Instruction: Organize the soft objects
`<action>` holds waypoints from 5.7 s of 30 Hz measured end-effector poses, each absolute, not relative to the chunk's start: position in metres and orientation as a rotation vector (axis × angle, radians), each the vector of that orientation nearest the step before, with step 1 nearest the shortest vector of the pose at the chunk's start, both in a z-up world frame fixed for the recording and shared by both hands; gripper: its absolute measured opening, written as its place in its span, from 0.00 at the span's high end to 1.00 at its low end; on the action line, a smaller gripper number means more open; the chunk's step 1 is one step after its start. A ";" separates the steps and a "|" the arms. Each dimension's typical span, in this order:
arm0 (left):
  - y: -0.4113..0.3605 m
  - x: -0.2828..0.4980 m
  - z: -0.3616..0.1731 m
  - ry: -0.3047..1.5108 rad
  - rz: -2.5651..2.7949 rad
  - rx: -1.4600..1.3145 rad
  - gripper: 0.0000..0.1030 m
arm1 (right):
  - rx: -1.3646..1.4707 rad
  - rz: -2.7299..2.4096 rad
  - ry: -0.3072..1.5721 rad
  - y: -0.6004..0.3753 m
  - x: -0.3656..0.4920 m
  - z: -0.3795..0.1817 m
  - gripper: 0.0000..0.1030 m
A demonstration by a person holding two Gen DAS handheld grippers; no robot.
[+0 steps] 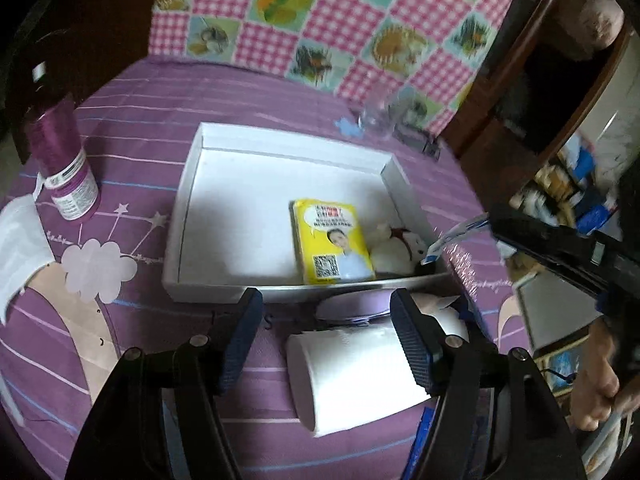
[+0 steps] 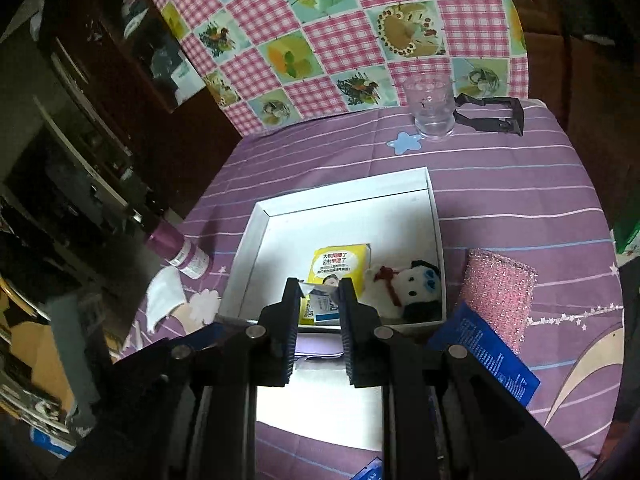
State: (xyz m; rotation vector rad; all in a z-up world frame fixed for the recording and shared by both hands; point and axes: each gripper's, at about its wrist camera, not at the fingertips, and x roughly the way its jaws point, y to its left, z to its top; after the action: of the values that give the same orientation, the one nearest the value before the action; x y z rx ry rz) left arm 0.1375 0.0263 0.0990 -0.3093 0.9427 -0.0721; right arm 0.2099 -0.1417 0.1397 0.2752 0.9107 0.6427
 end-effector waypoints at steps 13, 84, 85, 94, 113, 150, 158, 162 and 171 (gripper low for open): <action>0.001 0.193 0.084 1.193 -0.020 -0.289 0.38 | 0.308 0.571 0.902 -0.167 0.221 0.138 0.80; 0.052 0.171 0.119 0.787 0.021 -0.148 0.83 | 0.214 0.606 0.966 -0.074 0.239 0.127 0.80; 0.052 0.173 0.115 0.798 0.023 -0.145 0.83 | 0.212 0.605 0.972 -0.074 0.239 0.126 0.80; 0.061 0.193 0.069 0.909 -0.008 -0.147 0.83 | 0.196 0.588 1.031 -0.072 0.246 0.112 0.80; 0.066 0.191 0.042 1.096 -0.134 -0.130 0.73 | 0.136 0.568 1.105 -0.065 0.254 0.094 0.80; 0.087 0.164 0.112 0.831 -0.063 -0.278 0.25 | 0.130 0.557 0.717 -0.087 0.204 0.163 0.35; 0.058 0.169 0.113 0.832 -0.085 -0.219 0.25 | 0.101 0.440 0.703 -0.122 0.184 0.153 0.35; 0.033 0.170 0.112 0.847 -0.123 -0.182 0.25 | 0.131 0.389 0.721 -0.148 0.176 0.145 0.35; -0.011 0.171 0.106 0.880 -0.153 -0.108 0.25 | 0.139 0.339 0.740 -0.190 0.155 0.120 0.35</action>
State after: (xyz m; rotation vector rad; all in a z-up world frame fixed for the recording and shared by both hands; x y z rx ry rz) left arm 0.1710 -0.0109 0.1059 -0.1084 0.8800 -0.1529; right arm 0.1555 -0.1898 0.1203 0.1386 0.7404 0.3386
